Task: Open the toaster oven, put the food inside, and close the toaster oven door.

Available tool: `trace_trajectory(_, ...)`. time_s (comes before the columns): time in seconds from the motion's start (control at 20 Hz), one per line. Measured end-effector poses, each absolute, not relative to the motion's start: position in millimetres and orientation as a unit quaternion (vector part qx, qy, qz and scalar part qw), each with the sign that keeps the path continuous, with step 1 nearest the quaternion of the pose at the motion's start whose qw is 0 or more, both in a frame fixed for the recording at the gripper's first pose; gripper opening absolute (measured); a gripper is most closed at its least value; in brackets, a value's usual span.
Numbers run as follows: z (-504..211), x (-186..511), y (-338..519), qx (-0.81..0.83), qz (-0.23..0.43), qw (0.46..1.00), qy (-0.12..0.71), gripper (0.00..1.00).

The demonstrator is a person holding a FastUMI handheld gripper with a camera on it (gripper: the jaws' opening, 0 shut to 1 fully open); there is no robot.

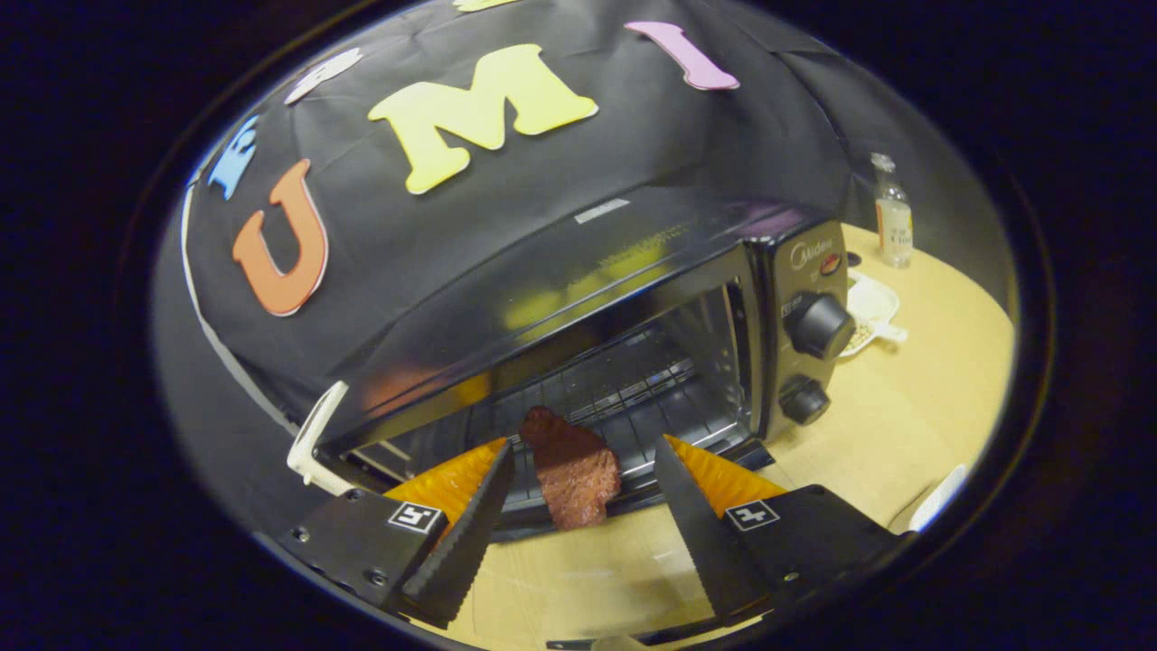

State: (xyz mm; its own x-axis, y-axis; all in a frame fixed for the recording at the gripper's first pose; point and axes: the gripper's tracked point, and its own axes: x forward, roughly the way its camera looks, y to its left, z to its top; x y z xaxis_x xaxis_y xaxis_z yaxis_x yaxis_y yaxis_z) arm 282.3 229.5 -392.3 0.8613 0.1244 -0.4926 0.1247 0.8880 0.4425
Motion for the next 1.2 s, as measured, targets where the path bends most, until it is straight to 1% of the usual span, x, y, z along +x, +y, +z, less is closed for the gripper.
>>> trace_trajectory(0.2, -374, 244, 228, 0.18, 0.031, 0.942, 0.282, 0.99)
trace_trajectory(0.45, -357, 194, 214, 0.123, 0.051, 0.944, 0.301, 0.99)
trace_trajectory(0.65, -364, 155, 198, 0.056, 0.074, 0.942, 0.324, 0.99)
trace_trajectory(0.8, -379, 122, 199, 0.028, 0.086, 0.935, 0.343, 0.99)
trace_trajectory(1.0, -432, 76, 203, 0.03, 0.093, 0.91, 0.403, 0.99)
trace_trajectory(1.2, -477, 53, 209, 0.026, 0.099, 0.891, 0.443, 0.99)
